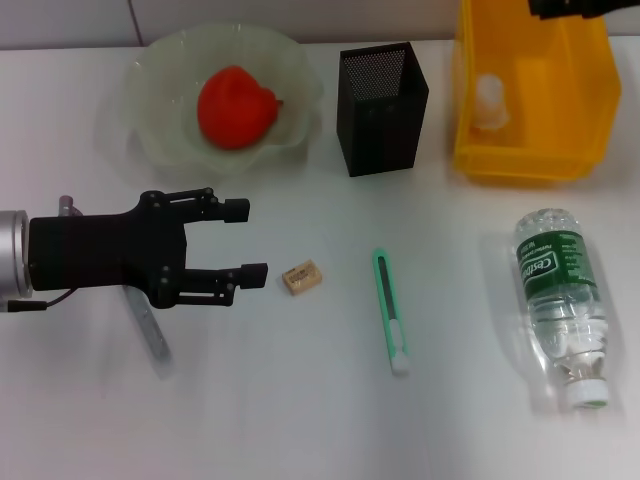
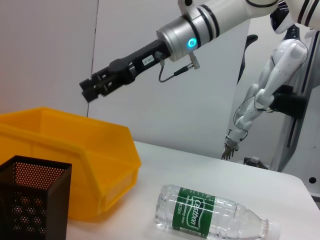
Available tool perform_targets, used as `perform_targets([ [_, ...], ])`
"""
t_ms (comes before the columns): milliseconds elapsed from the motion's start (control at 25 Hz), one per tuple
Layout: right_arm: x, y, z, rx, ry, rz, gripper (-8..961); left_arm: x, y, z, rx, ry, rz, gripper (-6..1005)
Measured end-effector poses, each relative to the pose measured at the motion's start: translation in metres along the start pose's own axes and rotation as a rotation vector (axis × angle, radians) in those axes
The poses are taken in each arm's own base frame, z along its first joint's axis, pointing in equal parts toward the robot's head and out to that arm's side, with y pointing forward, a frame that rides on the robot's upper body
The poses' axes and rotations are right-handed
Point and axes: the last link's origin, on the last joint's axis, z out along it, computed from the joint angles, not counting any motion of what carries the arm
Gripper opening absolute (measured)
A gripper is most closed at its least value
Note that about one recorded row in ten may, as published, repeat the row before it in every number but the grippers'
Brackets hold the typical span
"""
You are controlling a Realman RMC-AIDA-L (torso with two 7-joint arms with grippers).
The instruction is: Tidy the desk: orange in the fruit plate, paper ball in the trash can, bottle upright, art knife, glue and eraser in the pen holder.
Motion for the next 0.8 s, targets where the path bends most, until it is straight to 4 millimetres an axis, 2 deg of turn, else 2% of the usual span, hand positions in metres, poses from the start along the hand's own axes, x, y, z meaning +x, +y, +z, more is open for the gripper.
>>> perform_targets([
  [200,-0.009,0.021,-0.03,-0.289,-0.06,0.04,827,0.0,0.0,0.0,0.0,0.001,0.0,814],
  [400,-0.005,0.046,-0.06,-0.555,0.045,-0.041,827,0.001,0.0,0.0,0.003,0.006,0.002,814],
  [600,0.01,0.059,-0.074,-0.645,0.267,-0.178,827,0.003,-0.002,0.0,0.009,0.014,0.002,814],
  [800,0.019,0.057,-0.083,-0.638,0.427,-0.251,826,0.004,-0.004,-0.002,0.028,0.031,0.002,815],
])
